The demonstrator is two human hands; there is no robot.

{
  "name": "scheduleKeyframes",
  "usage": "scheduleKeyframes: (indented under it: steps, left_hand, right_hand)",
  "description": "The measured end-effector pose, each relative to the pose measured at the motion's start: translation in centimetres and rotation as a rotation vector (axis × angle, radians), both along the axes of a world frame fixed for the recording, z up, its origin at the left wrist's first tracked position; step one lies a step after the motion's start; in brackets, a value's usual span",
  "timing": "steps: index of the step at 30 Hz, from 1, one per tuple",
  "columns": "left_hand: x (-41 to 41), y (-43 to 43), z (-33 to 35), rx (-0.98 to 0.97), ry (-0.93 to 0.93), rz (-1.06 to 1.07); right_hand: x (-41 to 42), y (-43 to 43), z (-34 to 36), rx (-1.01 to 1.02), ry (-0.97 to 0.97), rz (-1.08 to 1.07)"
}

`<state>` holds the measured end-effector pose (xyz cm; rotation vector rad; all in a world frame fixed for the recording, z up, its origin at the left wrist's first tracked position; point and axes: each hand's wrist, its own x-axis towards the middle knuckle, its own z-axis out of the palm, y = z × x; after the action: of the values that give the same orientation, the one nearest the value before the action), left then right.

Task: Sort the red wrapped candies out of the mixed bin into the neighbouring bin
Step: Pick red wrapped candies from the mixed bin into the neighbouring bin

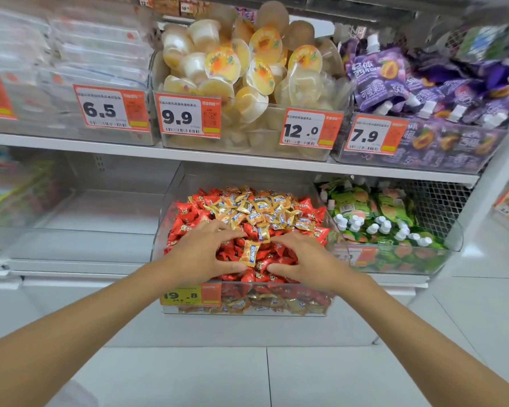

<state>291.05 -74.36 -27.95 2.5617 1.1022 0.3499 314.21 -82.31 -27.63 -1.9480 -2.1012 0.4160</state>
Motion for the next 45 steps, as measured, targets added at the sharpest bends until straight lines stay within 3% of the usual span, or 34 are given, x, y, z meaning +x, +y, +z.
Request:
scheduleKeyframes:
  steps: [3, 6, 11, 17, 23, 30, 35, 40, 45]
  left_hand:
    - [1.0, 0.8, 0.1, 0.007, 0.107, -0.002]
    - [1.9, 1.1, 0.0, 0.023, 0.133, -0.031]
    - [1.0, 2.6, 0.5, -0.088, 0.002, -0.027]
    - [0.7, 3.3, 0.5, -0.085, -0.262, -0.007]
    - [0.4, 3.9, 1.1, -0.097, -0.377, 0.016]
    - [-0.5, 3.4, 0.9, -0.114, -0.376, 0.045]
    - [-0.1, 2.8, 0.0, -0.049, -0.139, -0.003]
    - [-0.4, 2.9, 1.3, -0.099, -0.403, 0.061]
    - [-0.9, 2.7, 0.7, -0.215, -0.287, 0.008]
  right_hand:
    - [0.1, 1.0, -0.4, -0.108, -0.064, 0.025]
    - [0.1, 1.6, -0.8, -0.08, -0.031, 0.038]
    - [1.2, 2.1, -0.9, -0.015, 0.133, 0.01]
    - [2.2, 1.9, 0.5, 0.02, 0.371, -0.056]
    - [2.1, 1.5, 1.7, 0.094, 0.526, -0.106]
    - [1.8, 1.4, 1.5, 0.139, 0.597, -0.114]
    - [1.7, 1.5, 1.4, 0.146, 0.562, -0.128]
    - [1.9, 1.5, 1.8, 0.181, 0.524, -0.113]
    - [1.3, 1.6, 1.9, 0.176, 0.622, -0.089]
